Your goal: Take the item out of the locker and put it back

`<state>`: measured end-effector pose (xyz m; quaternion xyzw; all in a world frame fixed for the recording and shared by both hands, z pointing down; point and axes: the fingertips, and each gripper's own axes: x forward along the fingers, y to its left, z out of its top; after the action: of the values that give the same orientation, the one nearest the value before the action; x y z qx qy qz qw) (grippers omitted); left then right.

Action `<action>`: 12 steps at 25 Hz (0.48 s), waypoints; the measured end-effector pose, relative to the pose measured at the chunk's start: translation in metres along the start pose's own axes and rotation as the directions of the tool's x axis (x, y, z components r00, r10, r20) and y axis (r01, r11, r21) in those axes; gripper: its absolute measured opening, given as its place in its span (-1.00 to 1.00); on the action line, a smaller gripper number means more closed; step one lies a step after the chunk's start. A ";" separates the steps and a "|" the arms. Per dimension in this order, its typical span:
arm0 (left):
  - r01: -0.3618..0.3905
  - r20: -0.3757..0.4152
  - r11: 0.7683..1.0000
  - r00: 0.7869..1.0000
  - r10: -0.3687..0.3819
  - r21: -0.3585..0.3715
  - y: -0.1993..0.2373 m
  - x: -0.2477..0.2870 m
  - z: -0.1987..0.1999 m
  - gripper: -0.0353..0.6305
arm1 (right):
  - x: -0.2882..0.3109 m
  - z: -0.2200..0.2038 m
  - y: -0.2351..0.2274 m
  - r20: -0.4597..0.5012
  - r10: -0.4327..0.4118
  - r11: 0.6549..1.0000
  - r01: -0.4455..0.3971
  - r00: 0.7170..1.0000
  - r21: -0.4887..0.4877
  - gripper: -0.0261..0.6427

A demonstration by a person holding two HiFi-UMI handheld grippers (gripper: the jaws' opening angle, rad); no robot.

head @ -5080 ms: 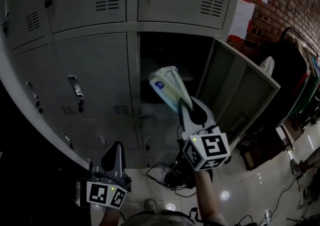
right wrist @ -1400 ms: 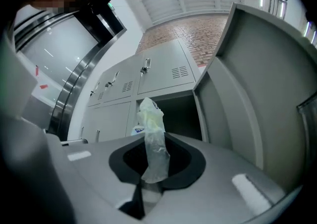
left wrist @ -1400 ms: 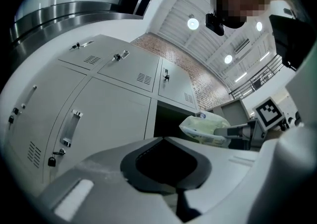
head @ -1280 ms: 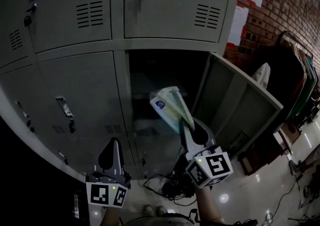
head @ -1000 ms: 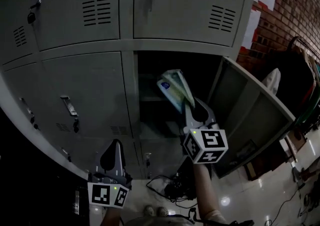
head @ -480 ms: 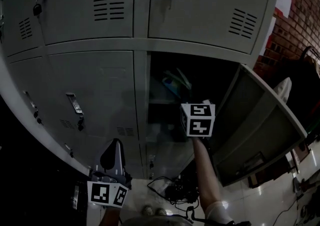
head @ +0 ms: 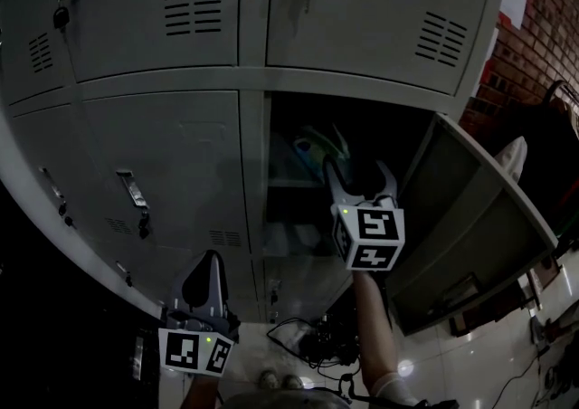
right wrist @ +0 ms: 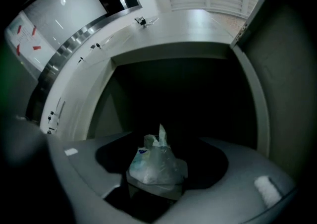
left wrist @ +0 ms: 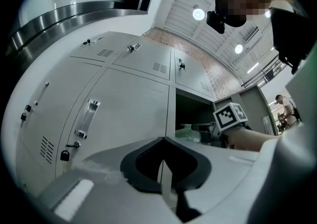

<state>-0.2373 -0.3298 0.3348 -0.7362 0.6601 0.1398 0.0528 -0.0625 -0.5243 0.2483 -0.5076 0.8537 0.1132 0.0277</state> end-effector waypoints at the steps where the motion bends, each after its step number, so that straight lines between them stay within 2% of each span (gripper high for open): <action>1: 0.004 0.001 1.000 1.000 -0.004 0.001 -0.001 -0.001 0.001 -0.88 | -0.010 0.004 0.004 0.020 0.009 1.000 -0.009 1.000 0.006 -0.08; 6: 0.015 -0.013 1.000 1.000 -0.014 0.027 -0.006 -0.009 0.002 -0.88 | -0.080 0.023 0.034 0.148 0.089 0.991 -0.103 0.985 0.090 -0.09; 7: 0.016 -0.012 1.000 1.000 -0.015 0.025 -0.008 -0.012 0.002 -0.88 | -0.097 0.020 0.039 0.158 0.099 0.987 -0.117 0.982 0.111 -0.15; 8: 0.016 -0.011 1.000 1.000 -0.016 0.020 -0.009 -0.015 0.002 -0.88 | -0.115 0.015 0.042 0.163 0.104 0.983 -0.126 0.981 0.132 -0.27; 9: 0.016 -0.012 1.000 1.000 -0.016 0.012 -0.012 -0.019 0.001 -0.88 | -0.133 0.010 0.046 0.170 0.104 0.979 -0.131 0.980 0.154 -0.50; 10: 0.017 -0.017 1.000 1.000 -0.017 0.006 -0.014 -0.022 -0.001 -0.88 | -0.149 0.004 0.051 0.180 0.104 0.975 -0.136 0.978 0.177 -0.82; 11: 0.017 -0.025 1.000 1.000 -0.017 0.001 -0.016 -0.025 -0.004 -0.88 | -0.163 -0.004 0.057 0.177 0.104 0.971 -0.139 0.979 0.196 -0.92; 12: 0.019 -0.034 1.000 0.999 -0.019 -0.002 -0.019 -0.028 -0.006 -0.88 | -0.174 -0.015 0.061 0.153 0.107 0.967 -0.139 0.982 0.212 -0.92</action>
<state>-0.2203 -0.3025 0.3466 -0.7446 0.6539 0.1274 0.0422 -0.0308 -0.3495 0.3017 -0.4381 0.8868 0.0541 0.1371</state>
